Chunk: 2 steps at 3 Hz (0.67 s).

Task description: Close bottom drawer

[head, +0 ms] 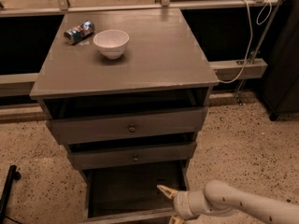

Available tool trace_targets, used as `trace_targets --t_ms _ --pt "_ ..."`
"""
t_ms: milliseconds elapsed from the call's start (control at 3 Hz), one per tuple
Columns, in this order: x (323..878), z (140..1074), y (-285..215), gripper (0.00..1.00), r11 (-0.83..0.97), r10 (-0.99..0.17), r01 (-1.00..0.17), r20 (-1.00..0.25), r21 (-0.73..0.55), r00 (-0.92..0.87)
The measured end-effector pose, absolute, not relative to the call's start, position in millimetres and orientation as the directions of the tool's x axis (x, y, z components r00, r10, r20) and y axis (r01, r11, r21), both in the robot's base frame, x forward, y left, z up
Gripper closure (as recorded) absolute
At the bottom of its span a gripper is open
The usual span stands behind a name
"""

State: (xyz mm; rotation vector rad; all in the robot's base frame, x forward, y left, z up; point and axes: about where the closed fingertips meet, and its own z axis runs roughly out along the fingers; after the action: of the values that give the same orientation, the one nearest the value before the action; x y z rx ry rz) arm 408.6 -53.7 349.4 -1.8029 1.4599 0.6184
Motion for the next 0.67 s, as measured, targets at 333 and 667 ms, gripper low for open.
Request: trace_targets --t_ms 333,667 --pt "390 275 -47 0.27 -0.097 -0.588 -0.978 -0.783 -0.182 0.204" --pt "347 201 -36 0.58 -0.109 -0.547 -0.993 -0.831 -0.049 0.101"
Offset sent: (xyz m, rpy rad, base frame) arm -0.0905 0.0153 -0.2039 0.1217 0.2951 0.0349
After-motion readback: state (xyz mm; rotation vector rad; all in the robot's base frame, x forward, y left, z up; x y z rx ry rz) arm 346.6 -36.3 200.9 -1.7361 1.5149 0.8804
